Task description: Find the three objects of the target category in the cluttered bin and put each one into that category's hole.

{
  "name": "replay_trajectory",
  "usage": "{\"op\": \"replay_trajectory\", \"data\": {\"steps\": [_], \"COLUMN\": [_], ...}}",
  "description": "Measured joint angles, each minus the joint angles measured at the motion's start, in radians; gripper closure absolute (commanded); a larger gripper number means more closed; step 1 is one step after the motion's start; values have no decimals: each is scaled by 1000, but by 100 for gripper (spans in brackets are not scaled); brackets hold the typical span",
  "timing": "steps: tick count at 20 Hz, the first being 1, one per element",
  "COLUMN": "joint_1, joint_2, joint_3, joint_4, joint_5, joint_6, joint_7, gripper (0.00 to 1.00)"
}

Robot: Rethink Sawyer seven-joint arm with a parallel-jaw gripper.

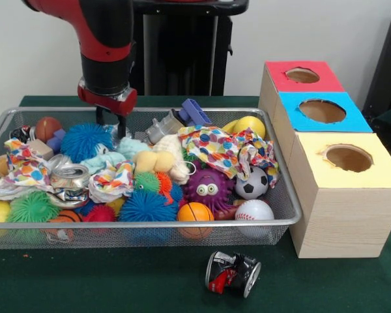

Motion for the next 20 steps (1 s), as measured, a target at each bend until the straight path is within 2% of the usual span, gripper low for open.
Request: {"op": "replay_trajectory", "data": {"steps": [20], "joint_1": [-8], "joint_2": [-62], "joint_3": [32], "joint_4": [12], "joint_5": [0], "joint_6": [134], "joint_7": [0], "gripper": [100]}}
